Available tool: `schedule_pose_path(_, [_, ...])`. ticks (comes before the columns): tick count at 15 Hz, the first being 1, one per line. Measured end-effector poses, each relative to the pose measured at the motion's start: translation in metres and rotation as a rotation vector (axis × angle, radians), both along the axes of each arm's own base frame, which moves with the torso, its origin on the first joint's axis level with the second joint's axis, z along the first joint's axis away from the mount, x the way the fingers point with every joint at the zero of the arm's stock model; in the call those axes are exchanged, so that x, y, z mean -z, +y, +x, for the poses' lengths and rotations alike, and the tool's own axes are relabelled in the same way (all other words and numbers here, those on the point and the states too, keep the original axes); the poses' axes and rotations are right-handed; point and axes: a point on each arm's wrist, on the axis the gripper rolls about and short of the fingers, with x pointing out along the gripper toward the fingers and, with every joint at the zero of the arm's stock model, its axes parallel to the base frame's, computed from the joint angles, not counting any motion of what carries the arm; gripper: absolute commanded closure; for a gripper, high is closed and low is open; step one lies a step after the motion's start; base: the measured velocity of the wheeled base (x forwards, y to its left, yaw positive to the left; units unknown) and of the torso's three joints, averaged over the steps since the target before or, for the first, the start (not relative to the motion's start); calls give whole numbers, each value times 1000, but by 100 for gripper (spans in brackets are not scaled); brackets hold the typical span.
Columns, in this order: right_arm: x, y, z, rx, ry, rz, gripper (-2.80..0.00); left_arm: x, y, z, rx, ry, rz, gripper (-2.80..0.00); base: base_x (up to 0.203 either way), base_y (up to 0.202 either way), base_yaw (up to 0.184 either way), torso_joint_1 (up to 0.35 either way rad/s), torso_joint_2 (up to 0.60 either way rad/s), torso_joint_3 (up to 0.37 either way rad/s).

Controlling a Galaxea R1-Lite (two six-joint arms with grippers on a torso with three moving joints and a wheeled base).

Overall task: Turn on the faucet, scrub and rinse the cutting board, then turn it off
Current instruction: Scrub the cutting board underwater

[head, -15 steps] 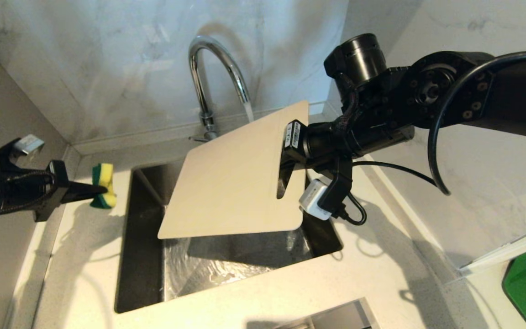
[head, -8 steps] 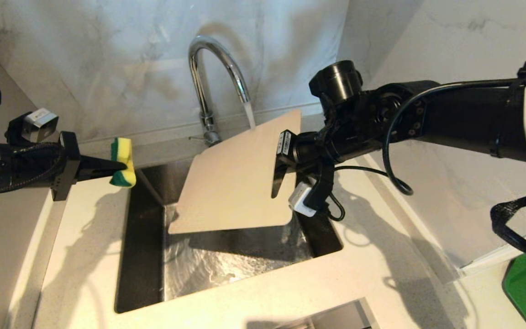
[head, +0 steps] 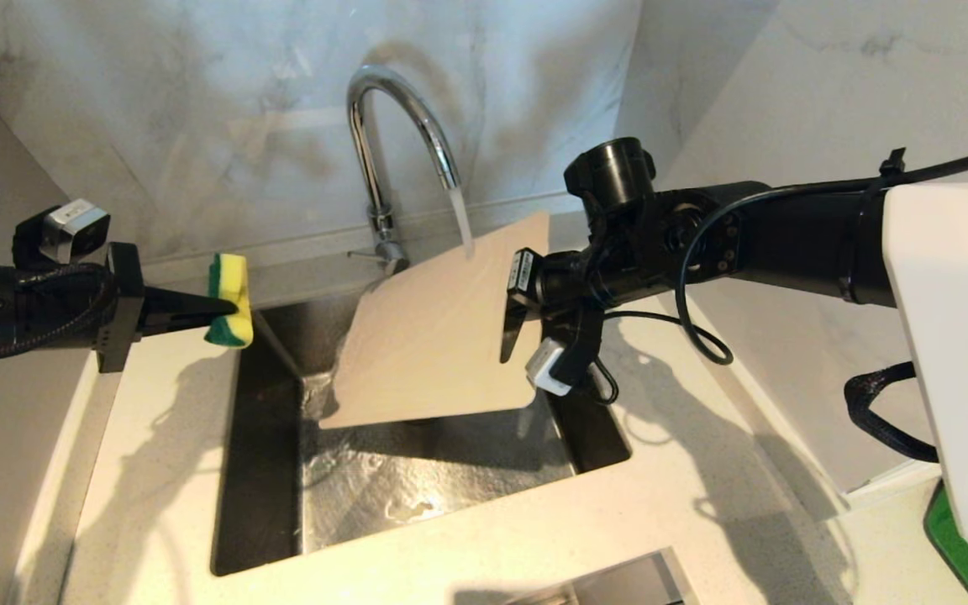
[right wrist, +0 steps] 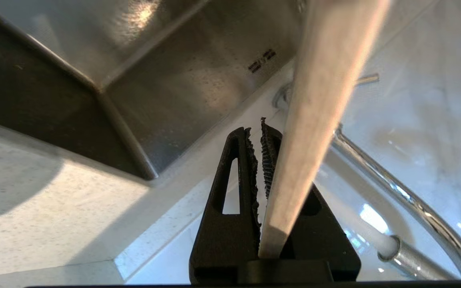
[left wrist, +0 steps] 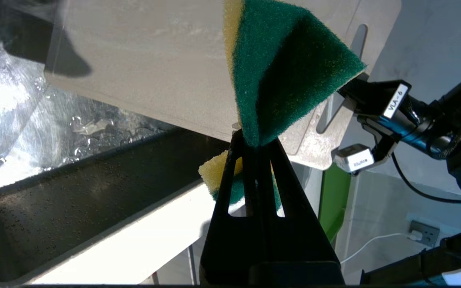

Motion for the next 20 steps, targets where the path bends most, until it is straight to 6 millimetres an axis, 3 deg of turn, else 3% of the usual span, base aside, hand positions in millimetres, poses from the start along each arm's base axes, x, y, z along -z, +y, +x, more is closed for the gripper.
schedule_pose_path(11, [4, 2, 4, -4, 0, 7, 0, 3, -7, 0, 27, 12, 1, 0, 0, 0, 0, 0, 0, 0])
schedule_pose_path(16, [-4, 5, -23, -38, 44, -23, 0, 15, -31, -5, 112, 59, 2, 0, 0, 0, 0, 0, 0, 0])
schedule_pose_path(20, [2, 3, -55, -71, 104, -56, 0, 16, -44, -8, 145, 88, -20, 0, 0, 0, 0, 0, 0, 0])
